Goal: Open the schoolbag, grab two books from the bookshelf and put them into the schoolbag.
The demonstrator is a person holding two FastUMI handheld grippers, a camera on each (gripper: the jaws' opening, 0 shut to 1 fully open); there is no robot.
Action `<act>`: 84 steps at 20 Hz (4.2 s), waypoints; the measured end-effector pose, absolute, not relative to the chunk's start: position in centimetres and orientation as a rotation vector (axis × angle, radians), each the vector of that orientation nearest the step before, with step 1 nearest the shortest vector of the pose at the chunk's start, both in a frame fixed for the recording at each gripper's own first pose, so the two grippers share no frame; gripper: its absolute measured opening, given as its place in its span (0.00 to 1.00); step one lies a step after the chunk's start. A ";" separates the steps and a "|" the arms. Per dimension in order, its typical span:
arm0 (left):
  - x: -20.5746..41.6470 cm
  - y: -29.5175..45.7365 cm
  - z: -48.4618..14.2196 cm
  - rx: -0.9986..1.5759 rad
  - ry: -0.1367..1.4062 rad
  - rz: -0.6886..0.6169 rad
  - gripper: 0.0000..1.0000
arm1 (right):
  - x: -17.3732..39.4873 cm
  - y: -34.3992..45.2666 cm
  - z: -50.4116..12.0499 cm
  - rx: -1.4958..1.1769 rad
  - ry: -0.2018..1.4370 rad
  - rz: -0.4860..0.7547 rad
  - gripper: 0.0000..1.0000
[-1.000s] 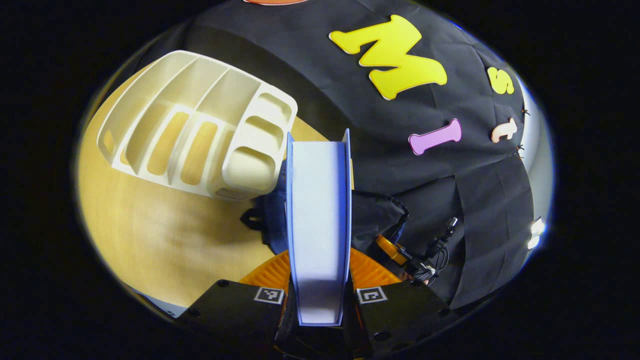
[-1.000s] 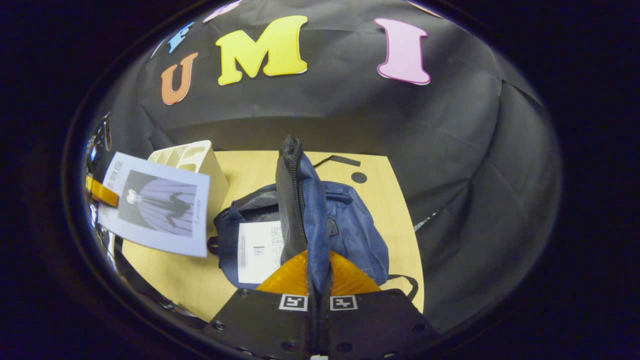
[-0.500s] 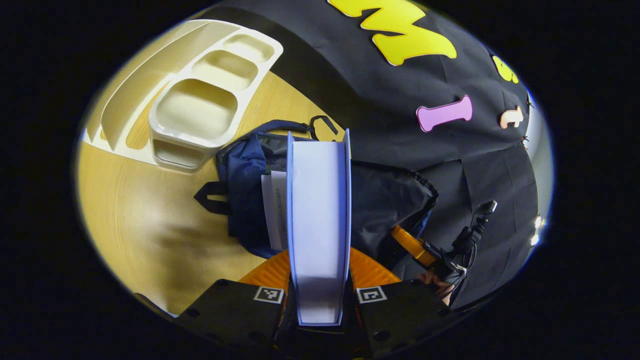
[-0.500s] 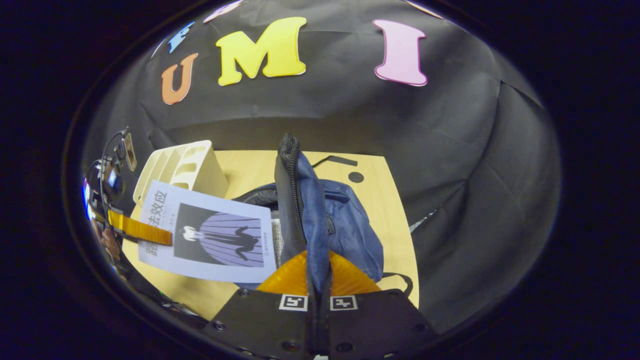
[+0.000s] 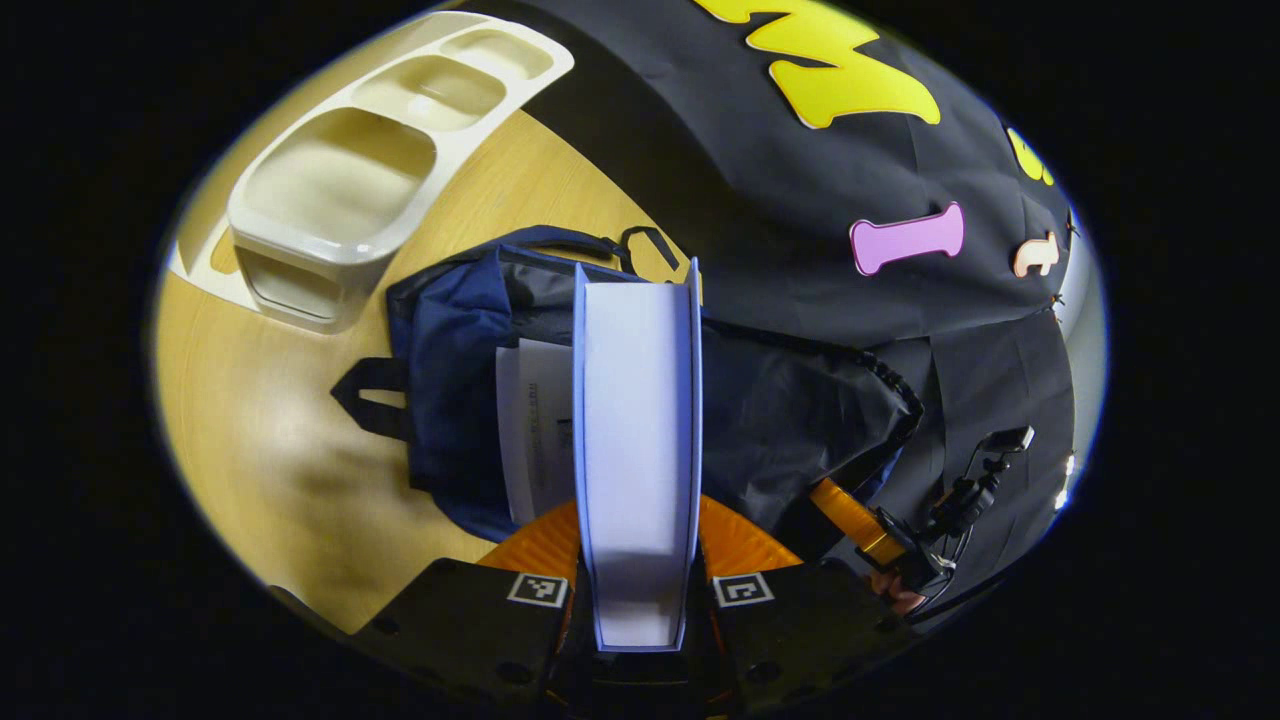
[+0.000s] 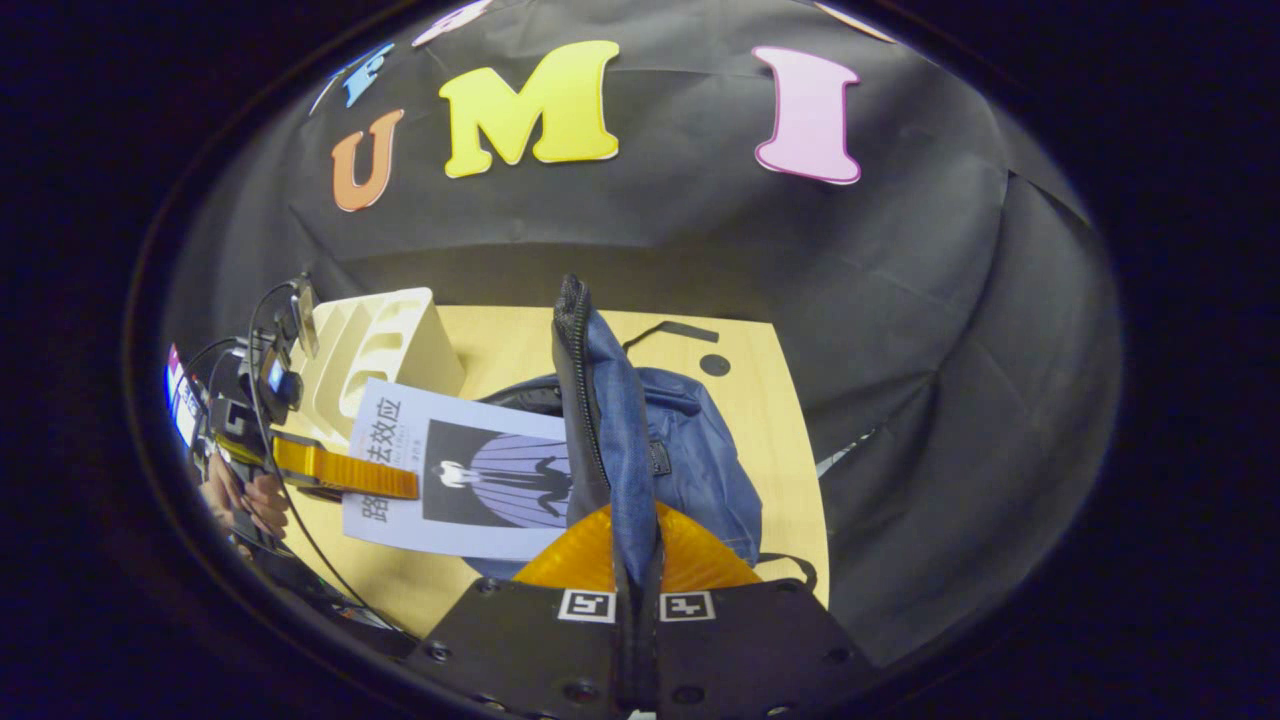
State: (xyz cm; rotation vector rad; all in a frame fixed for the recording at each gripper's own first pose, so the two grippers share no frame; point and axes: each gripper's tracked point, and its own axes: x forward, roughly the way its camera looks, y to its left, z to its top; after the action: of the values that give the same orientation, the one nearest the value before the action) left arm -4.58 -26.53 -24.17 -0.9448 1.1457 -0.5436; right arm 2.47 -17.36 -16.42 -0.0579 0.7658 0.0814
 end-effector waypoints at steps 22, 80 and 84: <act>-2.4 -35.9 -31.0 -1.072 1.248 -0.595 0.56 | 3.0 -16.3 -16.5 -0.016 0.750 0.132 0.01; -2.5 0.3 -0.2 -0.090 0.334 0.038 0.99 | 0.2 7.4 -29.1 -0.043 0.960 0.210 0.86; -2.2 0.9 0.5 -0.096 0.306 0.036 0.99 | 1.0 7.8 -26.3 -0.036 0.880 0.193 0.98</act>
State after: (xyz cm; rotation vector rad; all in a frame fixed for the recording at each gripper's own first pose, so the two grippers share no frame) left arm -2.23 0.86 0.55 -0.0956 0.3059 0.0360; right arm 1.01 7.76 -26.32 -0.0365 0.8799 0.1931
